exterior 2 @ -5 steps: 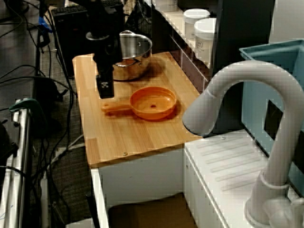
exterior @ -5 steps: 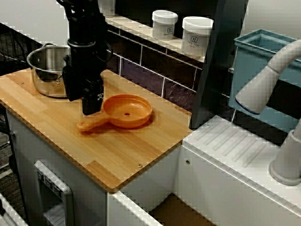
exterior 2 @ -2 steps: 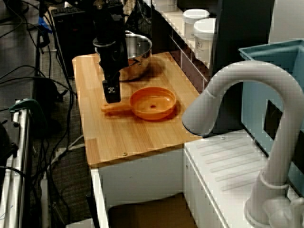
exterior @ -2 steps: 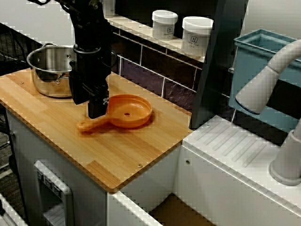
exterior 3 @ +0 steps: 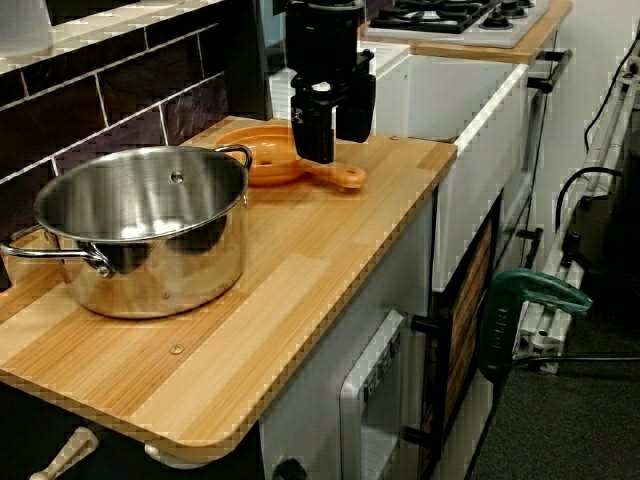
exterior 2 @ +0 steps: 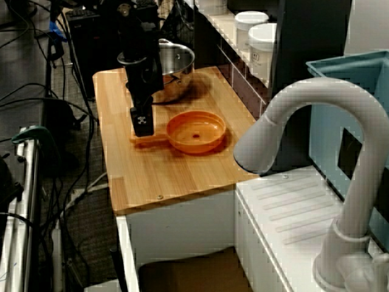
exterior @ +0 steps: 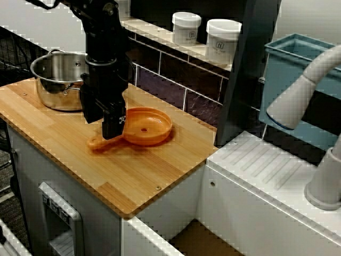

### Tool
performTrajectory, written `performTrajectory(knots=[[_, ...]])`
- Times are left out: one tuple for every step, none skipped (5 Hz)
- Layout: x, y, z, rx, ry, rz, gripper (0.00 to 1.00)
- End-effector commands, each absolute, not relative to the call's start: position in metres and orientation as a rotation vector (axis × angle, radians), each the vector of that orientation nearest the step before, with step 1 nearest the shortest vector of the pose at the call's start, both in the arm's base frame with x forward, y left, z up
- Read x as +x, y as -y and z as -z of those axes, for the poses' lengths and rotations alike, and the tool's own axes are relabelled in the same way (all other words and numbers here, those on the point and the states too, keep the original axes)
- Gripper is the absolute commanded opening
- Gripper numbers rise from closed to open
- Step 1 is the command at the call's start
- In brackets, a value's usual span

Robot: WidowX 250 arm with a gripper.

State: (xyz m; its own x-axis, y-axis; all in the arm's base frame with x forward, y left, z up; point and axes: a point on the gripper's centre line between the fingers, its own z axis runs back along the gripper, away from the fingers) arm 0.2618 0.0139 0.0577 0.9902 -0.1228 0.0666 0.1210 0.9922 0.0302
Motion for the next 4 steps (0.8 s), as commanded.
performTrajectory(knots=[[0.269,-0.005,-0.052,0.056,0.086,0.130,1.00],[0.271,-0.004,-0.048,0.057,0.080,0.128,1.00],[0.271,-0.005,-0.043,0.056,0.061,0.128,1.00],[0.270,-0.004,-0.042,0.051,0.057,0.132,1.00]])
